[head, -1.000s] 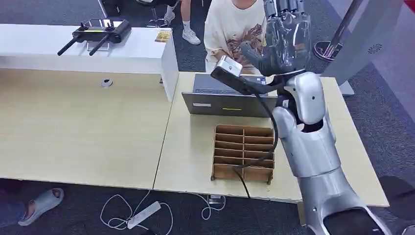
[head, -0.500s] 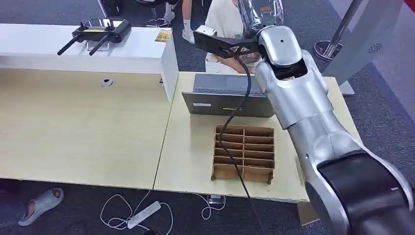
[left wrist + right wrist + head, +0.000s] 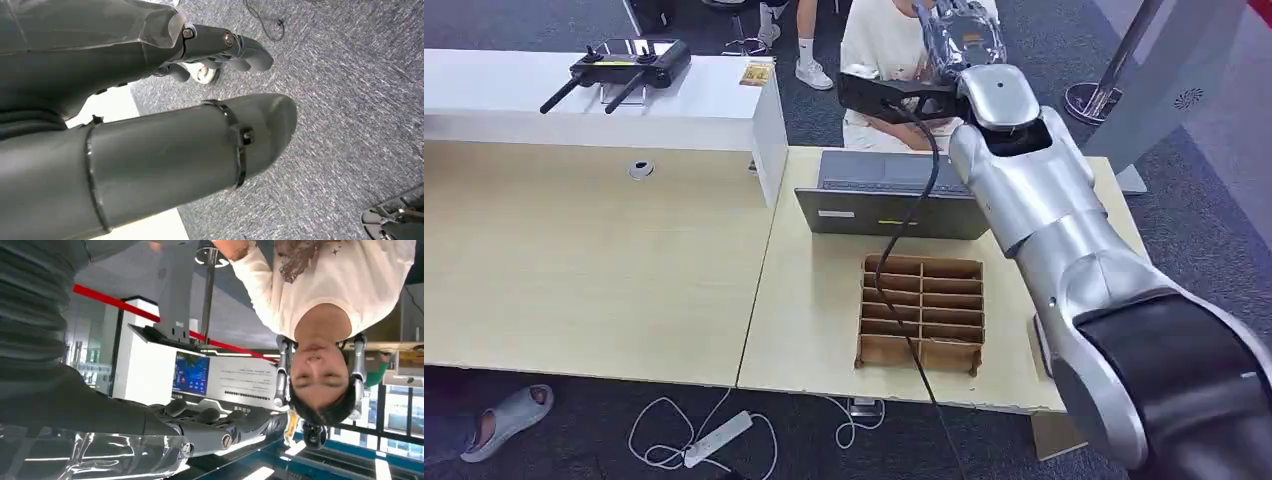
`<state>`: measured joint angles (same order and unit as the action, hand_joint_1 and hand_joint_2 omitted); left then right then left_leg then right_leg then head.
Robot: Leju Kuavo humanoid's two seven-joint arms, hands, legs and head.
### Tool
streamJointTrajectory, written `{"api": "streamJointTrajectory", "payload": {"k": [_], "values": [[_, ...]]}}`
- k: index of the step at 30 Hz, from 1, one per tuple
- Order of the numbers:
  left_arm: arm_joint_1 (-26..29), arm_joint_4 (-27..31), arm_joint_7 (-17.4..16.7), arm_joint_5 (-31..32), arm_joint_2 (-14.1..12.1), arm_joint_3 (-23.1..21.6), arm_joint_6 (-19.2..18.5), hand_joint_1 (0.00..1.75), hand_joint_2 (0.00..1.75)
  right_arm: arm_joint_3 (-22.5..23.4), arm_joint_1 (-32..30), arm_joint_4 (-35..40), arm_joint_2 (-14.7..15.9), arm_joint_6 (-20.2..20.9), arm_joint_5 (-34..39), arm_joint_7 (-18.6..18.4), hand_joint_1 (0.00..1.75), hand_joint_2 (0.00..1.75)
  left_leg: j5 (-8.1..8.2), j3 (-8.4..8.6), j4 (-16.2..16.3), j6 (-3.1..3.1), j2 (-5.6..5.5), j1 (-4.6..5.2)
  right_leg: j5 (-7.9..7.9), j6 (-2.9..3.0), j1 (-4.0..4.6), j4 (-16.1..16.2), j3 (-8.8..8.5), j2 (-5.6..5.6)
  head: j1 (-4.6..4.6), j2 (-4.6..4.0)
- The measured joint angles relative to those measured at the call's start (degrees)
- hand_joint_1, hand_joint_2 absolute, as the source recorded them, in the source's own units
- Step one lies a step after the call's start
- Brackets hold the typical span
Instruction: Pass the card to the sensor for recognition and then transmit it.
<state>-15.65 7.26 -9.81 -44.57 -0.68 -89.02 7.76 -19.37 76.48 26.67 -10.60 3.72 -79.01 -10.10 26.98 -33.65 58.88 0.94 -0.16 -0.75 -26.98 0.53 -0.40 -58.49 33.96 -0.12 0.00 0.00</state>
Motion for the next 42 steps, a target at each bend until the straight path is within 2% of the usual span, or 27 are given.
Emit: {"api": "streamJointTrajectory", "payload": {"k": [27,28,29,37,38,39,40,42], "values": [[-0.79,0.00,-0.55,0.00,-0.02,0.00,-1.33,0.00,0.00,3.15,0.96,-3.43,-0.02,-1.20,0.04,1.18,0.03,1.75,0.00,0.00,0.00,0.00,-0.02,0.00,0.00,0.00,0.00,-0.01,0.00,0.00,0.00,0.00],[-0.79,0.00,-0.55,0.00,-0.02,0.00,-1.40,0.00,0.00,3.17,0.96,-3.48,-0.02,-1.23,0.04,1.18,0.75,1.75,0.00,0.00,0.00,0.00,-0.02,0.00,0.00,0.00,0.00,-0.01,-0.01,0.00,0.00,0.00],[-0.79,0.00,-0.55,0.00,-0.02,0.00,-1.55,0.00,0.00,3.17,0.96,-3.50,-0.02,-1.25,0.04,1.27,1.22,1.75,0.00,0.00,0.00,0.00,-0.02,0.00,0.00,0.00,0.00,-0.01,0.00,0.00,0.00,0.00],[-0.79,0.00,-0.55,0.07,-0.02,0.00,-1.62,0.00,0.00,3.76,0.97,-3.52,-0.04,-1.58,0.02,1.53,1.22,1.75,0.00,0.00,0.00,0.00,-0.02,0.00,0.00,0.00,0.00,-0.01,0.00,0.00,0.00,0.00],[-0.79,0.00,-0.55,0.07,-0.02,0.00,-1.62,0.00,0.00,3.78,0.97,-3.52,-0.04,-1.57,0.02,1.53,1.54,1.75,0.00,-0.01,0.00,0.00,-0.02,0.00,0.00,0.00,0.00,-0.01,0.00,0.00,0.00,0.00],[-0.79,0.00,-0.55,0.07,-0.02,0.00,-1.62,0.00,0.00,3.78,0.97,-3.54,-0.04,-1.58,0.02,1.53,1.69,1.75,0.00,0.00,0.00,0.00,-0.02,0.00,0.00,0.00,0.00,-0.01,0.00,0.00,0.00,0.00],[-0.79,0.00,-0.55,0.07,-0.02,0.00,-1.62,0.00,0.00,3.83,0.97,-3.54,-0.04,-1.58,0.02,1.53,1.75,1.75,0.00,0.00,0.00,0.00,-0.02,0.00,0.00,0.00,0.00,-0.01,0.00,0.00,0.00,0.00],[-0.79,0.00,-0.55,0.09,-0.02,0.00,-1.62,0.00,0.00,3.98,0.97,-3.57,-0.04,-1.57,0.00,1.58,1.75,1.75,0.00,0.00,0.00,0.00,-0.02,0.00,0.00,0.00,0.00,-0.01,0.00,0.00,0.00,0.00]]}}
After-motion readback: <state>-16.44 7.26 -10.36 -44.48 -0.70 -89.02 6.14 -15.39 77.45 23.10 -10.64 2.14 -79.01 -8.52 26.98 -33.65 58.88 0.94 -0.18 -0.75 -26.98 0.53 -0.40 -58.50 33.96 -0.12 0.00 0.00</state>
